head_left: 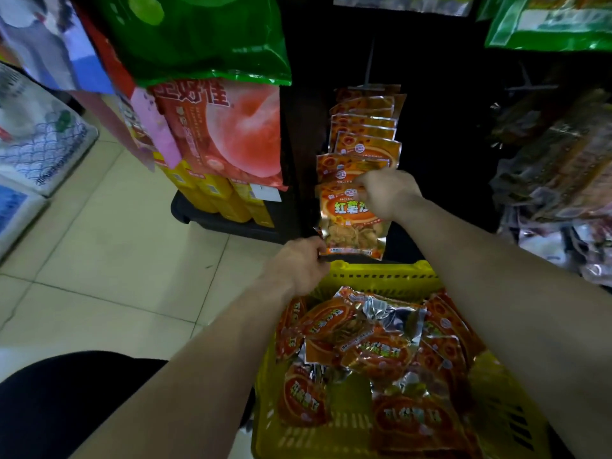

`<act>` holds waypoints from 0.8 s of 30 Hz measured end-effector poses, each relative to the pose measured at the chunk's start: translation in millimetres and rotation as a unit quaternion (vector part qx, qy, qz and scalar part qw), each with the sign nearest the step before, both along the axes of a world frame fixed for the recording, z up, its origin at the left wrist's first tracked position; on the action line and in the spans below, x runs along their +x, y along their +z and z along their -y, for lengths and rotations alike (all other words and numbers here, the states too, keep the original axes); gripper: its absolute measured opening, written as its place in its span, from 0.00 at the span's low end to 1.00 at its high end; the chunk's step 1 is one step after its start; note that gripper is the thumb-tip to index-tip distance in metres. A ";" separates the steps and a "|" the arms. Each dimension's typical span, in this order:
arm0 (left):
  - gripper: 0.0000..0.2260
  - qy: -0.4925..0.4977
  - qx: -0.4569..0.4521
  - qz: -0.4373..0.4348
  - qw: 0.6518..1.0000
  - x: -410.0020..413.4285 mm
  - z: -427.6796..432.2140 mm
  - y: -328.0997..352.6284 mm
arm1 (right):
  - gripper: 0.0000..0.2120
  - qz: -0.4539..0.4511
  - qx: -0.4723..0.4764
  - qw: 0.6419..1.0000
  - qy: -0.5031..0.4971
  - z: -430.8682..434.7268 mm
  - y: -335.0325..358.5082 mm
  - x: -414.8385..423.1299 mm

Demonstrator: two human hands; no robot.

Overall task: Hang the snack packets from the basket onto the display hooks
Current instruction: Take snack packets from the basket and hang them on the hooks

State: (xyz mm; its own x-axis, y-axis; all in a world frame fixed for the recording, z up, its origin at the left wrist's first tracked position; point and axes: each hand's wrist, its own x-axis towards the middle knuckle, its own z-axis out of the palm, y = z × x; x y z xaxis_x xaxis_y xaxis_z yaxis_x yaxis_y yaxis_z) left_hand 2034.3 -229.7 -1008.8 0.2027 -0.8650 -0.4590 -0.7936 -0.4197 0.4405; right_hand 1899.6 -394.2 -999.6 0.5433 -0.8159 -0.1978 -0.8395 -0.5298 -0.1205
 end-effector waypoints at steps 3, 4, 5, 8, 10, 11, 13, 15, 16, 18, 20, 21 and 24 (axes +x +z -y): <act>0.15 -0.002 -0.002 -0.002 1.000 -14.9 27.9 -22.6 | 0.16 0.016 0.004 1.000 0.012 5.5 -10.9 -0.2; 0.16 -0.008 0.004 -0.008 1.000 -20.7 35.5 -30.3 | 0.16 0.019 0.008 1.000 0.018 6.7 -14.6 -1.8; 0.16 -0.010 0.015 -0.015 1.000 -25.3 41.6 -38.0 | 0.16 0.020 0.013 0.999 0.025 7.7 -18.0 -3.3; 0.17 -0.001 0.043 -0.041 0.998 -30.6 53.1 -57.0 | 0.17 0.026 0.028 0.999 0.038 10.5 -25.5 -6.0; 0.15 0.003 0.038 -0.036 0.999 -29.6 58.5 -66.2 | 0.18 0.031 0.024 0.998 0.044 13.2 -27.2 -6.0; 0.14 0.007 0.032 -0.030 0.999 -28.4 60.5 -69.1 | 0.17 0.032 0.019 0.998 0.049 14.3 -27.5 -5.6; 0.11 0.022 0.023 -0.014 0.999 -25.5 63.8 -72.2 | 0.17 0.037 0.005 0.998 0.056 15.3 -27.8 -3.5; 0.10 0.033 0.011 0.000 0.999 -23.9 65.2 -74.4 | 0.15 0.045 -0.014 0.997 0.053 16.4 -28.0 -0.9; 0.10 0.033 0.006 0.003 0.999 -24.6 64.9 -74.9 | 0.14 0.046 -0.021 0.997 0.052 17.1 -28.3 0.1; 0.12 0.029 0.001 0.003 1.000 -27.2 62.8 -75.6 | 0.14 0.048 -0.029 0.997 0.050 17.9 -29.2 1.5; 0.14 0.026 0.000 0.001 1.000 -29.9 60.6 -76.5 | 0.14 0.053 -0.043 0.997 0.046 16.5 -31.0 1.7; 0.15 0.024 0.000 0.000 1.000 -30.5 60.3 -77.0 | 0.13 0.053 -0.050 0.996 0.046 15.5 -32.2 1.7; 0.16 0.021 0.007 -0.003 1.000 -30.4 58.5 -78.9 | 0.10 0.057 -0.040 0.996 0.051 10.0 -33.7 2.2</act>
